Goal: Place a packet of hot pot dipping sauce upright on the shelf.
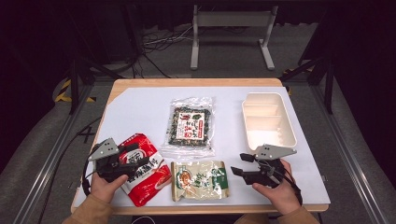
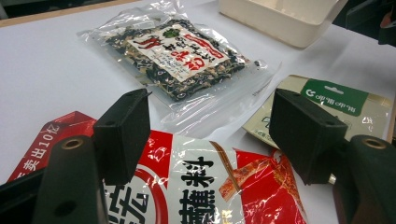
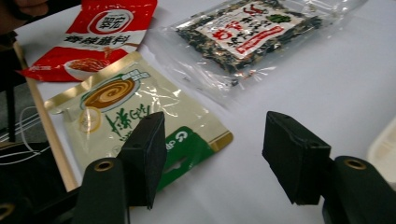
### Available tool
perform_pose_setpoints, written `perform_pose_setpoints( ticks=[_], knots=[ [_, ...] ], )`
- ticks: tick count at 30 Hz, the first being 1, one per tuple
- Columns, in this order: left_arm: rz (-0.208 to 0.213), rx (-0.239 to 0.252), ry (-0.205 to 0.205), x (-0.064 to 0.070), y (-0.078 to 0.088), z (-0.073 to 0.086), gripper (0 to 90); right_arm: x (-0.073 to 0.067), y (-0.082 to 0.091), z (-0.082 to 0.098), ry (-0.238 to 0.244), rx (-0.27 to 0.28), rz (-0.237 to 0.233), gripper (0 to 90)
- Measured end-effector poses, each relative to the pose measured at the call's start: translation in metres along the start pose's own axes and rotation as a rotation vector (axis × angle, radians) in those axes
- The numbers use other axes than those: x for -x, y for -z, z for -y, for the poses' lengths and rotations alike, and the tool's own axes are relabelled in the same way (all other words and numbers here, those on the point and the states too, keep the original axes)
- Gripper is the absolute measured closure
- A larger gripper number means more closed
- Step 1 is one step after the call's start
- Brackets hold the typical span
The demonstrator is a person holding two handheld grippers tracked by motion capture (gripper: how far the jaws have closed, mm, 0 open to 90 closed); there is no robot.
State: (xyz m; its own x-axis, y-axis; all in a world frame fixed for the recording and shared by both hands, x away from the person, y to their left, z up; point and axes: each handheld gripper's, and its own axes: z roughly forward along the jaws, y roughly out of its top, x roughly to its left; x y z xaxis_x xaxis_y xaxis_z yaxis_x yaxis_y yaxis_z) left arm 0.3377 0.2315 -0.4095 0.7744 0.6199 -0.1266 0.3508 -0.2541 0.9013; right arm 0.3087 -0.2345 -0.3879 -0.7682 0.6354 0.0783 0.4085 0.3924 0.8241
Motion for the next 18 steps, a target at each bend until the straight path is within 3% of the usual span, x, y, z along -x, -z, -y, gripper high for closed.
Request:
perform_pose_setpoints(
  ticks=[4,18],
  knots=[
    [0.001,0.0,-0.001,0.0,0.0,0.0,29.7,-0.008,-0.007,-0.001,-0.023,-0.013,-0.055,38.1],
    [-0.004,-0.018,-0.009,0.002,-0.002,0.0,29.8,-0.02,-0.029,0.011,-0.033,-0.157,-0.083,36.0]
  ],
)
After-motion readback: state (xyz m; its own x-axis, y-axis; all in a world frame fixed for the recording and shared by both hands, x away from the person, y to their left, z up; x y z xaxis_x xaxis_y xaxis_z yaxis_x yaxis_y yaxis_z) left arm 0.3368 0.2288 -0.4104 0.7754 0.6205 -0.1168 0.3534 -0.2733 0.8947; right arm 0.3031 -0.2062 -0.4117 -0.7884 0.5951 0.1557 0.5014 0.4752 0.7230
